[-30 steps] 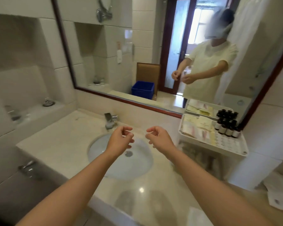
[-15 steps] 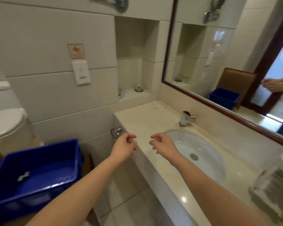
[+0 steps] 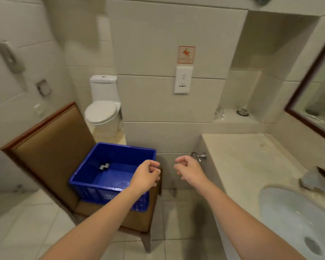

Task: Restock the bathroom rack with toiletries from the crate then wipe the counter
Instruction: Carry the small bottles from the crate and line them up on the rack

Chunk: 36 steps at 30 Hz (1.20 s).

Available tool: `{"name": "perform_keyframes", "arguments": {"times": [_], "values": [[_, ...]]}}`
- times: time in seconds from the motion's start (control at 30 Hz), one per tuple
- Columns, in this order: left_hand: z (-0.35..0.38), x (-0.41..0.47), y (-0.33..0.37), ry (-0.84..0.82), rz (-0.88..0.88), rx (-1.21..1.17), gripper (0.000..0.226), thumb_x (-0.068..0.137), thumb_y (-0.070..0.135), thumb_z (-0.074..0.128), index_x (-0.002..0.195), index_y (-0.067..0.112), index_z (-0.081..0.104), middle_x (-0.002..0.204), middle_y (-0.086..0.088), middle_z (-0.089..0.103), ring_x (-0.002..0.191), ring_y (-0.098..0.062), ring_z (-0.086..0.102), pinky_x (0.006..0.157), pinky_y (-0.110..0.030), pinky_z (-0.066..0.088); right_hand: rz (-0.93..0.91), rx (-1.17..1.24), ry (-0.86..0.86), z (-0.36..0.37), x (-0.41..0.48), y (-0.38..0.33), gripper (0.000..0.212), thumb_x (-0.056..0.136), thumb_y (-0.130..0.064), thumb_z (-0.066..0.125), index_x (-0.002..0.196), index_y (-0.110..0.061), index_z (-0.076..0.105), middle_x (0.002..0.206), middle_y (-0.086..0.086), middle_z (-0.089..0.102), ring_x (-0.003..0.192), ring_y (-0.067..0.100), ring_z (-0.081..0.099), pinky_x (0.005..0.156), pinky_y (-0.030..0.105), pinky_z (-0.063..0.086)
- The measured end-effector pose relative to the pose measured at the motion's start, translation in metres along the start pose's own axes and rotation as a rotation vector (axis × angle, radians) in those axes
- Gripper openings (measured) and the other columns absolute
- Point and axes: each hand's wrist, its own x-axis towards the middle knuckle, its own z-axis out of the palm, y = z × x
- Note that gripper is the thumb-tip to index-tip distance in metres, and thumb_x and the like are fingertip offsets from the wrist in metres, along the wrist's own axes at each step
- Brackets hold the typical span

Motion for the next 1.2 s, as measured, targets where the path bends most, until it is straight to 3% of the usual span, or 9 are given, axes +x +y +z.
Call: {"name": "perform_keyframes", "arguments": {"times": [0.13, 0.37, 0.6, 0.7, 0.87, 1.07, 1.2], "values": [[-0.03, 0.025, -0.016, 0.122, -0.049, 0.03, 0.018, 0.095, 0.016, 0.057, 0.111, 0.022, 0.057, 0.093, 0.001, 0.065, 0.08, -0.011, 0.068, 0.059, -0.022, 0.055, -0.033, -0.005, -0.122, 0.035, 0.046, -0.018, 0.015, 0.086, -0.018, 0.063, 0.1, -0.023, 0.059, 0.091, -0.004, 0.065, 0.077, 0.009, 0.063, 0.061, 0.02, 0.047], [-0.072, 0.058, -0.039, 0.299, -0.162, 0.042, 0.016, 0.095, 0.018, 0.055, 0.111, 0.024, 0.056, 0.094, 0.002, 0.06, 0.081, -0.013, 0.068, 0.068, -0.034, 0.059, -0.068, -0.057, -0.337, 0.088, 0.11, -0.028, 0.016, 0.085, -0.022, 0.064, 0.098, -0.029, 0.057, 0.093, -0.002, 0.067, 0.076, 0.011, 0.065, 0.062, 0.023, 0.05], [-0.105, 0.073, -0.061, 0.41, -0.241, 0.026, 0.017, 0.095, 0.017, 0.055, 0.111, 0.023, 0.055, 0.095, 0.002, 0.061, 0.083, -0.016, 0.068, 0.063, -0.027, 0.057, -0.072, -0.08, -0.482, 0.135, 0.151, -0.033, 0.017, 0.087, -0.019, 0.063, 0.097, -0.03, 0.057, 0.094, -0.002, 0.065, 0.082, 0.015, 0.064, 0.072, 0.031, 0.054], [-0.122, 0.083, -0.068, 0.449, -0.261, 0.019, 0.017, 0.095, 0.018, 0.055, 0.111, 0.024, 0.055, 0.096, 0.002, 0.061, 0.086, -0.017, 0.068, 0.065, -0.027, 0.056, -0.055, -0.09, -0.537, 0.155, 0.165, -0.037, 0.017, 0.088, -0.018, 0.062, 0.101, -0.028, 0.057, 0.098, -0.002, 0.064, 0.086, 0.015, 0.063, 0.071, 0.028, 0.052], [-0.15, 0.111, -0.087, 0.436, -0.303, 0.019, 0.018, 0.095, 0.017, 0.054, 0.113, 0.024, 0.055, 0.095, 0.002, 0.062, 0.086, -0.017, 0.067, 0.066, -0.027, 0.057, -0.021, -0.105, -0.574, 0.191, 0.191, -0.043, 0.021, 0.088, -0.016, 0.061, 0.108, -0.023, 0.058, 0.101, 0.0, 0.063, 0.088, 0.015, 0.062, 0.071, 0.026, 0.05], [-0.202, 0.173, -0.123, 0.329, -0.318, 0.106, 0.016, 0.094, 0.021, 0.056, 0.109, 0.028, 0.054, 0.094, 0.007, 0.062, 0.085, -0.017, 0.064, 0.077, -0.042, 0.057, 0.068, -0.085, -0.522, 0.25, 0.238, -0.05, 0.022, 0.089, -0.013, 0.06, 0.11, -0.021, 0.058, 0.101, 0.002, 0.063, 0.087, 0.019, 0.063, 0.074, 0.032, 0.053], [-0.243, 0.222, -0.155, 0.236, -0.321, 0.141, 0.019, 0.094, 0.02, 0.057, 0.109, 0.032, 0.053, 0.095, 0.012, 0.062, 0.084, -0.007, 0.062, 0.072, -0.029, 0.056, 0.149, -0.084, -0.465, 0.292, 0.267, -0.05, 0.021, 0.09, -0.015, 0.06, 0.11, -0.022, 0.058, 0.104, 0.0, 0.064, 0.091, 0.019, 0.064, 0.08, 0.034, 0.053]]}}
